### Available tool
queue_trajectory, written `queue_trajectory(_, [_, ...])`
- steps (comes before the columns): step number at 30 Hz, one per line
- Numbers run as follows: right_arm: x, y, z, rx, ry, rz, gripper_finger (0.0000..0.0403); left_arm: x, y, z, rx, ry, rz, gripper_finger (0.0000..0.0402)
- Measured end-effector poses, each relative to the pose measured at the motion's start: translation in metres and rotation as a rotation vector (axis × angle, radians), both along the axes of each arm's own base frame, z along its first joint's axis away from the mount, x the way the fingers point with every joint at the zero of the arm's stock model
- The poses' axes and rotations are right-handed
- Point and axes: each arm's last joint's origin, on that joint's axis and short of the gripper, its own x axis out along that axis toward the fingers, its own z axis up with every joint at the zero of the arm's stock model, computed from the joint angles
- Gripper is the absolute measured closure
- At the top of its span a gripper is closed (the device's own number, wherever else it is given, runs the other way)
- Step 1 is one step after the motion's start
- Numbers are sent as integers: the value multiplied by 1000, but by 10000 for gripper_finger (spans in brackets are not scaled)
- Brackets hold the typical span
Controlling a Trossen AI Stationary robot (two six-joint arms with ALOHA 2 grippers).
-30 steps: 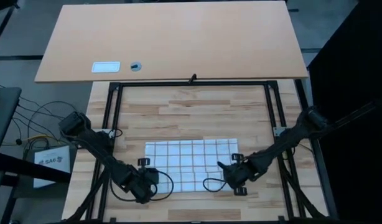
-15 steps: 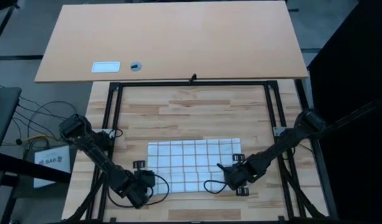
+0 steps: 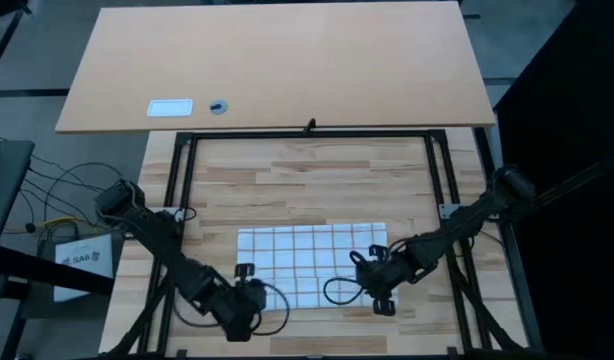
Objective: Roll towel
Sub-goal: Roll the white patterned towel
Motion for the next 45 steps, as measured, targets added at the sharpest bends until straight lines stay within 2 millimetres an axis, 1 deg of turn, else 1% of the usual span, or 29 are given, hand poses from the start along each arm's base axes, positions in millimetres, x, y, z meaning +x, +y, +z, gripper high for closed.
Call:
queue_trajectory(2, [3, -1, 1, 4, -15, 4, 290, 7, 5, 5, -31, 22, -14, 277])
queue_trajectory(4, [5, 4, 12, 6, -50, 35, 290, 11, 6, 22, -21, 28, -9, 278])
queue_trajectory(6, [4, 12, 28, 0, -69, 53, 290, 7, 3, 46, 26, 10, -5, 280])
queue_trajectory(8, [-1, 19, 41, -47, -67, 69, 290, 0, 1, 67, 101, -21, 12, 282])
queue_trajectory(11, [-10, 32, 58, -118, -98, 66, 290, -11, -5, 92, 149, -86, 63, 283])
queue_trajectory(13, [-18, 39, 67, -129, -101, 39, 290, -17, -8, 101, 125, -102, 98, 283])
queue_trajectory(16, [-29, 51, 74, -94, -80, -2, 290, -23, -14, 106, 71, -103, 149, 283])
queue_trajectory(20, [-42, 63, 76, -38, -67, -71, 290, -26, -19, 107, -2, -100, 199, 283])
queue_trajectory(23, [-49, 67, 73, -77, -89, -86, 290, -25, -26, 105, 65, -192, 169, 283])
queue_trajectory(25, [-51, 68, 70, -115, -118, -70, 290, -26, -29, 104, 117, -210, 116, 283])
queue_trajectory(27, [-50, 66, 67, -153, -126, -48, 290, -23, -25, 102, 162, -197, 82, 283])
queue_trajectory(31, [-44, 53, 59, -198, -85, -88, 290, -17, -7, 98, 253, -113, 105, 277])
queue_trajectory(33, [-42, 48, 58, -213, -65, -114, 289, -17, 0, 96, 263, -53, 111, 269])
queue_trajectory(35, [-39, 43, 57, -221, -56, -130, 284, -15, 3, 94, 265, -27, 120, 258])
queue_trajectory(39, [-34, 33, 57, -249, -34, -151, 250, -11, 10, 78, 300, 25, 114, 234])
queue_trajectory(43, [-29, 27, 56, -257, -25, -169, 205, -13, 12, 52, 276, 80, 166, 213])
queue_trajectory(45, [-27, 25, 56, -252, -20, -157, 191, -14, 12, 38, 254, 88, 211, 207])
